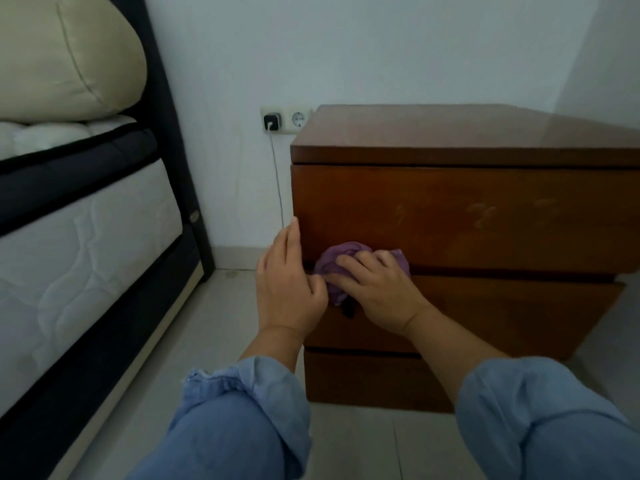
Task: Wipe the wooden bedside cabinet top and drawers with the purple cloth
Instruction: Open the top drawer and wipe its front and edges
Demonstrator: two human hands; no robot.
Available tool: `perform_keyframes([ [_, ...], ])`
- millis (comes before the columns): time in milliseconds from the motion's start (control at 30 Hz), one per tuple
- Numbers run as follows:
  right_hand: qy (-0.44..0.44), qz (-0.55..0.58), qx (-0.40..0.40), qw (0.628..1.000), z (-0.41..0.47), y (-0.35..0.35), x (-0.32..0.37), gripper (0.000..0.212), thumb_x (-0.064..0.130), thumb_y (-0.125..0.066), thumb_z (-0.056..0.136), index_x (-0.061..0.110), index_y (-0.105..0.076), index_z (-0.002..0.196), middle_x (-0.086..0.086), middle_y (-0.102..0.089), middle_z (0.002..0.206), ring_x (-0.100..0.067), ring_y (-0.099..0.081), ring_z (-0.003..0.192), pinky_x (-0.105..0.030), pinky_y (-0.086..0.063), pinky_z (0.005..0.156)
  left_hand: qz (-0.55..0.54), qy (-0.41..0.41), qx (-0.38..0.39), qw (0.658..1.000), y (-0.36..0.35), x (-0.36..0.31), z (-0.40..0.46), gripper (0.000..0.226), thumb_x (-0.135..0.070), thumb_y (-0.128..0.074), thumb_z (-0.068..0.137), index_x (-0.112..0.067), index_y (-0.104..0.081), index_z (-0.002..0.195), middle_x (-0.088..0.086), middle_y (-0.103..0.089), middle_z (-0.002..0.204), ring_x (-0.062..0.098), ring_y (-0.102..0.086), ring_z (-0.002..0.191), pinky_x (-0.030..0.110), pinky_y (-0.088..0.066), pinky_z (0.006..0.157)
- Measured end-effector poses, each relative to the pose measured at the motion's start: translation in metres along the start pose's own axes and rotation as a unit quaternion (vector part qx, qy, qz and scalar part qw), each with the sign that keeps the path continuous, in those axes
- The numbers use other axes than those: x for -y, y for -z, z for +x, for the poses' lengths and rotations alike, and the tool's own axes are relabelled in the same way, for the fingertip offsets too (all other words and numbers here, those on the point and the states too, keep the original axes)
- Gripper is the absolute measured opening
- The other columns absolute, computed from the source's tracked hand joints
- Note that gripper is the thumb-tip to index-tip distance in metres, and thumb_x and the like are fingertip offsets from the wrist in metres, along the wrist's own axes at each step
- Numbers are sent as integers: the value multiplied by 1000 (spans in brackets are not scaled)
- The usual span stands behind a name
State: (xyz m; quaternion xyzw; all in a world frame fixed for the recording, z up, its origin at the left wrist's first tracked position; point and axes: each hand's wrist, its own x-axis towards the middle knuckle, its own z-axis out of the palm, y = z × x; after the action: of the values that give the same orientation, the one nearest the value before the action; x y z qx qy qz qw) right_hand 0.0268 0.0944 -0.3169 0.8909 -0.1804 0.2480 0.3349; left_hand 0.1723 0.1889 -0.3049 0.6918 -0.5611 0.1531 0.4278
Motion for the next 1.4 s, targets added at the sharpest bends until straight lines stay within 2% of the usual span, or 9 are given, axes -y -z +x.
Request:
perform_keyframes([
  [167,-102,-47,-86,990,-2,43,-59,55,18,-42,81,27,-38,135,-7,-36,125,-29,-37,106,-40,-29,83,33,-96,-42,994,12,-35,25,74,-12,-56,72,-12,-35,142,6,-43,143,19,-38,132,37,-26,114],
  [267,-152,-57,-115,980,17,57,-84,52,20,-44,83,24,-42,135,-8,-34,124,-30,-35,106,-40,-30,82,53,-140,-42,988,13,-54,45,72,-13,-54,74,-11,-35,143,5,-42,146,17,-34,136,33,-15,117],
  [400,-181,-56,-129,974,13,33,-77,54,22,-51,80,24,-38,132,-5,-33,122,-28,-35,103,-38,-38,83,73,-150,-59,984,6,-63,57,72,-12,-52,73,-9,-37,143,7,-42,146,18,-34,138,34,-15,117],
  [500,-160,-65,-109,979,-19,-4,-53,64,21,-64,70,25,-40,130,-4,-37,116,-25,-37,98,-38,-29,82,84,-149,-85,982,-2,-60,58,74,-13,-51,70,-8,-38,142,8,-45,144,19,-37,136,32,-17,116],
  [667,-178,-7,-6,984,-50,-21,-22,72,22,-81,58,27,-50,122,-4,-54,111,-23,-40,97,-37,-42,80,104,-157,-95,977,-4,-60,56,75,-14,-55,69,-7,-38,142,8,-45,144,19,-38,134,33,-18,115],
  [800,-149,20,1,989,-55,13,-38,63,11,-75,63,26,-56,121,-7,-57,115,-24,-40,99,-36,-44,74,113,-125,-81,982,4,-75,53,73,-15,-55,70,-7,-39,141,9,-47,141,22,-40,134,38,-21,115],
  [1033,-239,-54,-122,962,-25,68,-117,54,22,-57,84,30,-39,135,-6,-34,123,-28,-37,107,-38,-31,82,93,-212,-33,972,1,-117,63,61,-11,-52,77,-9,-45,138,8,-49,140,21,-42,132,35,-25,113],
  [1233,-228,-131,-158,952,-38,18,-110,42,28,-52,78,31,-44,120,-4,-36,116,-27,-36,97,-38,-26,77,103,-242,-64,963,-17,-109,66,61,-15,-48,76,-9,-47,137,8,-52,137,22,-45,129,32,-24,112],
  [1400,-157,-110,-82,978,-93,-19,-87,39,31,-45,72,31,-48,111,-4,-41,114,-27,-38,95,-39,-26,77,89,-230,-90,965,-33,-105,65,69,-14,-52,70,-9,-45,139,8,-51,138,20,-43,130,33,-25,112],
])
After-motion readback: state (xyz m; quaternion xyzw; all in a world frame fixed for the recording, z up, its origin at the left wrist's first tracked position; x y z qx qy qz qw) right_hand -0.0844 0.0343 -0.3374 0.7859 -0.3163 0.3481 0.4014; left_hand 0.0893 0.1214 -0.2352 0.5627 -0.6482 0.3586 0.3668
